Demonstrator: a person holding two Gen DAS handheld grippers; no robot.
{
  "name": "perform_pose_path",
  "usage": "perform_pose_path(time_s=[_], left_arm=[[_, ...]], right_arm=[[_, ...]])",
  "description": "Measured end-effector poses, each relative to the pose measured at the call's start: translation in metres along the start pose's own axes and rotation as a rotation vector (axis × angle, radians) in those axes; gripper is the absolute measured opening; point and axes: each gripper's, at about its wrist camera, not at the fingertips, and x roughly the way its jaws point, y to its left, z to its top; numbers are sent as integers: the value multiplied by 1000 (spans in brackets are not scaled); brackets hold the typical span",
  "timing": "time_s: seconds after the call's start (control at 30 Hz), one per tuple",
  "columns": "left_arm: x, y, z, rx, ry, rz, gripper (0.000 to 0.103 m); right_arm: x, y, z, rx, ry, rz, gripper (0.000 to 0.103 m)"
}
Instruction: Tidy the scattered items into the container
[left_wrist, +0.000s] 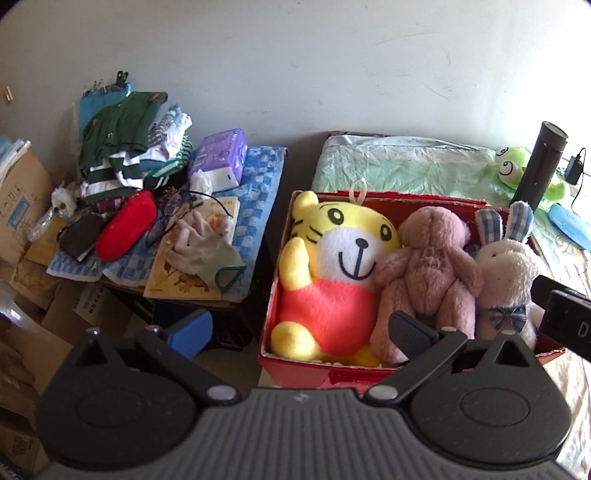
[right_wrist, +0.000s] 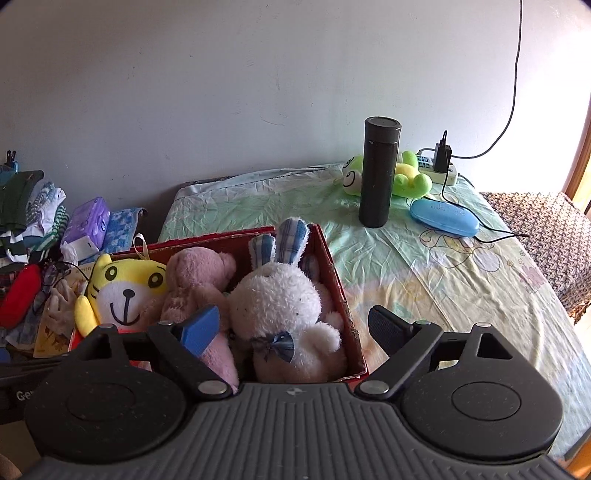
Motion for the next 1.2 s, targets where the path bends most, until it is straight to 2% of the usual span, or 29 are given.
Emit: perform_pose_path(time_s=[0.2, 0.47, 0.7, 1.2], left_arm=[[0, -7, 0, 6, -8, 32, 101], [9, -14, 6, 39, -11, 59, 101], [20, -21, 17, 73, -31, 90, 101], [51, -31, 18, 99, 41, 44, 101]], right_arm=[[10, -1, -6, -14, 27, 9, 89], [16, 0, -7, -12, 14, 32, 89], [31, -5, -2, 29, 25, 34, 88], [45, -5, -4, 29, 64, 11, 82]])
